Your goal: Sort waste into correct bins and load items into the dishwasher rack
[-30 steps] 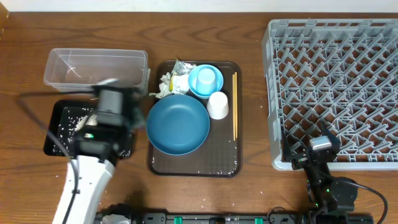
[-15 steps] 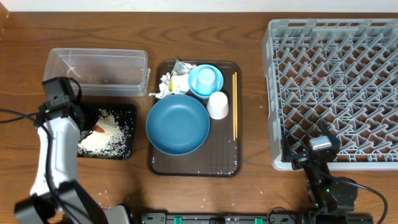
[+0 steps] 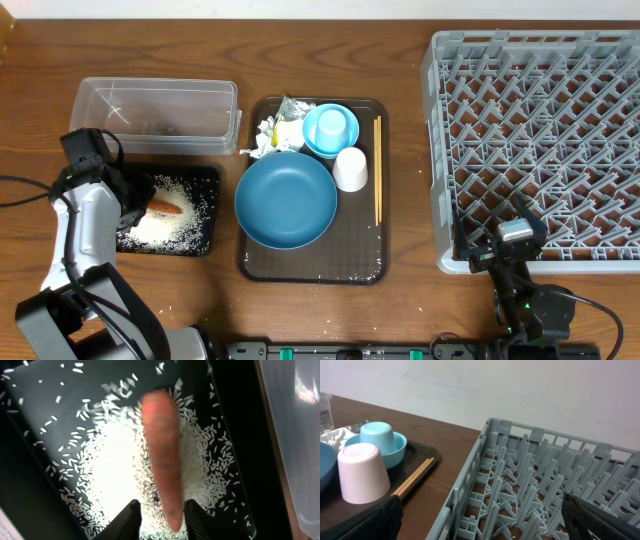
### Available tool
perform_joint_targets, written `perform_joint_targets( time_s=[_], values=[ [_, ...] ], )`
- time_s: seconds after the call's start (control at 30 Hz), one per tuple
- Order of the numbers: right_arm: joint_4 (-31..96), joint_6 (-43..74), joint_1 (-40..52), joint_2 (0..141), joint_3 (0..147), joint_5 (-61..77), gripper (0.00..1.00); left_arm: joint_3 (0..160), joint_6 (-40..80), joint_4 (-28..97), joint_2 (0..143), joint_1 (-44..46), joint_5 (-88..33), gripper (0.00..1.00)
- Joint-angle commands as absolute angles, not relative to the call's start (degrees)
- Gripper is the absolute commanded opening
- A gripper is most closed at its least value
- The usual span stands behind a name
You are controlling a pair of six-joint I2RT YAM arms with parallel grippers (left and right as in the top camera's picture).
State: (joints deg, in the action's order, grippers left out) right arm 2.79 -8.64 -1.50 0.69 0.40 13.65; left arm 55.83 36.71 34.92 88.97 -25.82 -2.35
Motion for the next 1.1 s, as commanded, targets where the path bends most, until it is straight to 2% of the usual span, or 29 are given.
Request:
perform_joint_targets(
  time_s=[0.0, 0.23, 0.43, 0.6, 0.67, 0.73, 0.8, 0.93, 0.97, 1.0, 1.03, 1.07],
  values=[
    [3.03, -9.3, -2.24, 0.43, 0.32, 13.56, 0.99, 55.46, 37.17, 35.16, 89.06, -26.06, -3.88, 0.4],
    [3.03, -9.3, -2.24, 0.45, 0.32, 13.56, 0.99, 55.48, 35.62, 34.59, 87.05, -26.06, -18.92, 0.37],
    [3.03, -9.3, -2.24, 0.45, 0.32, 13.56, 0.99, 55.48, 34.54, 34.54, 79.66, -25.47, -33.28, 0.37],
    [3.03, -9.3, -2.24, 0.43, 0.32, 13.56, 0.99, 55.48, 26.96, 35.09, 69.84, -19.64, -40.91, 0.38],
    [3.03, -9.3, -2.24, 0.45, 0.32, 13.56, 0.99, 55.48, 22.87, 35.29, 66.57, -15.4, -40.73, 0.43],
    [3.03, -9.3, -2.24, 0.45, 0.32, 13.56, 0.99, 55.48, 21.43, 35.33, 63.86, -9.76, -37.91, 0.57],
    [3.03, -9.3, -2.24, 0.45, 0.32, 13.56, 0.99, 55.48, 21.43, 35.24, 62.72, -4.38, -34.46, 0.66],
    [3.03, -9.3, -2.24, 0.45, 0.32, 13.56, 0.99, 55.46, 21.52, 34.57, 63.81, 5.89, -27.03, 0.71],
    [3.03, -9.3, -2.24, 0.45, 0.32, 13.56, 0.99, 55.46, 21.67, 34.15, 64.64, 8.47, -25.23, 0.7],
    [3.03, -9.3, -2.24, 0.43, 0.32, 13.56, 0.99, 55.46, 21.67, 33.67, 65.45, 10.55, -24.01, 0.59],
    [3.03, -9.3, -2.24, 0.45, 0.32, 13.56, 0.99, 55.46, 21.67, 33.12, 66.54, 12.88, -22.52, 0.43],
    [3.03, -9.3, -2.24, 0.45, 0.32, 13.56, 0.99, 55.46, 21.67, 32.69, 67.64, 14.83, -20.97, 0.33]
  ],
)
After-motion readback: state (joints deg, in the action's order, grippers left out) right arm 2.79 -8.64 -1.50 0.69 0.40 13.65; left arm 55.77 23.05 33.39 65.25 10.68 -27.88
